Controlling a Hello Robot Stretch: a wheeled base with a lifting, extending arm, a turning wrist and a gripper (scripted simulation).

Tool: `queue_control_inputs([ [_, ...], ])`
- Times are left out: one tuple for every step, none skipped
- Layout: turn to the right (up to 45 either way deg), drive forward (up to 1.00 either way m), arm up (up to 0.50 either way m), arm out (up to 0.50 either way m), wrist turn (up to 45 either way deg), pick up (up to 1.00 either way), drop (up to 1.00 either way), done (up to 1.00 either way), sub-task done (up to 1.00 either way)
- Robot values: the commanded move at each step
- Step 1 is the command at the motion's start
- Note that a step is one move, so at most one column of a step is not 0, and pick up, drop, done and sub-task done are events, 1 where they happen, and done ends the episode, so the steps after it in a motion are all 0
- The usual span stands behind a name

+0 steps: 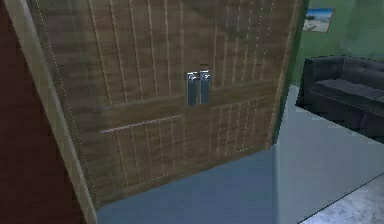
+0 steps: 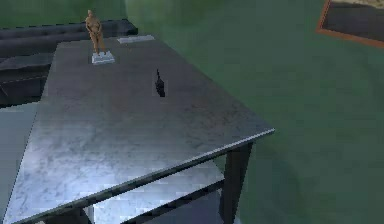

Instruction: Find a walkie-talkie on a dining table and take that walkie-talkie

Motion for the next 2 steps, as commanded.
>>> queue_control_inputs([
  [-6.0, 0.00, 0.00, 0.00, 0.0, 0.00, 0.00, 0.00, 0.00],
  [45.0, 0.00, 0.00, 0.00, 0.0, 0.00, 0.00, 0.00, 0.00],
])
